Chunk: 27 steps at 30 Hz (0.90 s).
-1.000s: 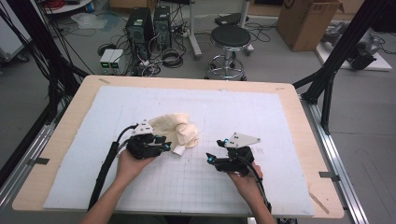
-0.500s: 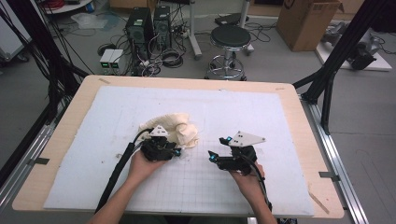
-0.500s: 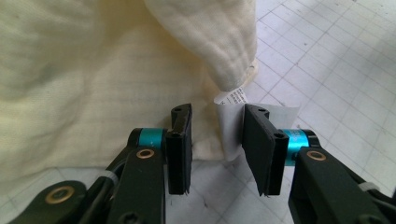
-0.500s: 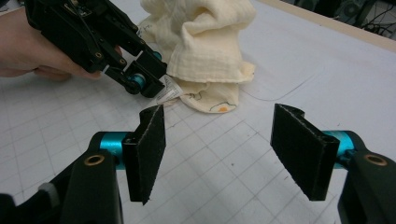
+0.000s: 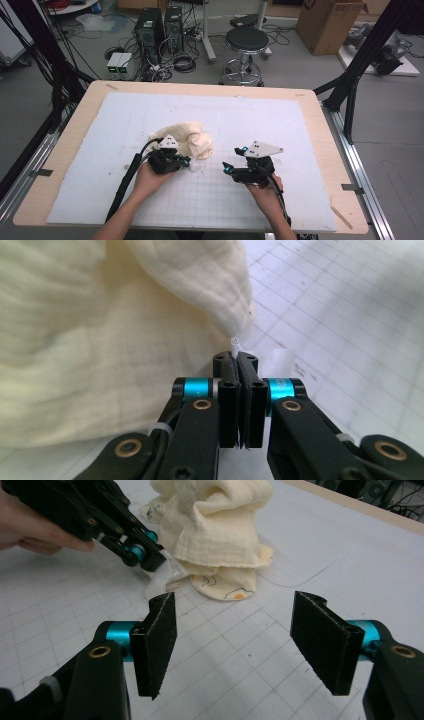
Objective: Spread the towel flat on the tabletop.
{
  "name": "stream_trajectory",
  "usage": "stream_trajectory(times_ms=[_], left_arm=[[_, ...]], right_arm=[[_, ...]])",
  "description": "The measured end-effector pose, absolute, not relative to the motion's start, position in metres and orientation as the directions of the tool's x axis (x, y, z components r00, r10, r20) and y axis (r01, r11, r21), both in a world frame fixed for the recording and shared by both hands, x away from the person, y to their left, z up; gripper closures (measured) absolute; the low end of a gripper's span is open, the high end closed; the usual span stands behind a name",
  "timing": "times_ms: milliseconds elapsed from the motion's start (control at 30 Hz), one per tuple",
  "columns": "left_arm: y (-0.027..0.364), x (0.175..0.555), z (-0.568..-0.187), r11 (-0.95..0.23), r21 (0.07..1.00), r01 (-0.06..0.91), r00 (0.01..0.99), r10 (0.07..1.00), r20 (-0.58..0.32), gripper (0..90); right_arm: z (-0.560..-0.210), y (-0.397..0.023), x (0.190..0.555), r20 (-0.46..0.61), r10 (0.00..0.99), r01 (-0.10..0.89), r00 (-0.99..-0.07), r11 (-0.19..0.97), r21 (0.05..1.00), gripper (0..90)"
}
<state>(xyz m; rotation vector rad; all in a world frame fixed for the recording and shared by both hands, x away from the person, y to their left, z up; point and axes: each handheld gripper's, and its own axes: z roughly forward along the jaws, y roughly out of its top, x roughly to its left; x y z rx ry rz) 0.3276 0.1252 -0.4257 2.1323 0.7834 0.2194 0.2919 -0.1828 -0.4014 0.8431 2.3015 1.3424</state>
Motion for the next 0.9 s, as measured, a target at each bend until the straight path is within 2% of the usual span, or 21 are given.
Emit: stream_trajectory(times_ms=[300, 667, 900], left_arm=[[0.162, 0.292, -0.408, -0.464, 0.791, 0.398, 0.817, 0.572, -0.075, 88.1], [0.223, 0.259, -0.416, -0.398, 0.82, 0.411, 0.785, 0.613, -0.095, 88.0], [0.245, 0.253, -0.417, -0.394, 0.823, 0.41, 0.769, 0.634, -0.08, 88.0]], right_arm=[[-0.402, -0.179, 0.291, -0.02, 0.631, 0.304, -0.775, 0.4, 0.865, 35.1], [-0.406, -0.169, 0.291, -0.015, 0.602, 0.303, -0.798, 0.423, 0.854, 36.3], [-0.4, -0.153, 0.297, -0.032, 0.567, 0.267, -0.823, 0.436, 0.859, 43.7]])
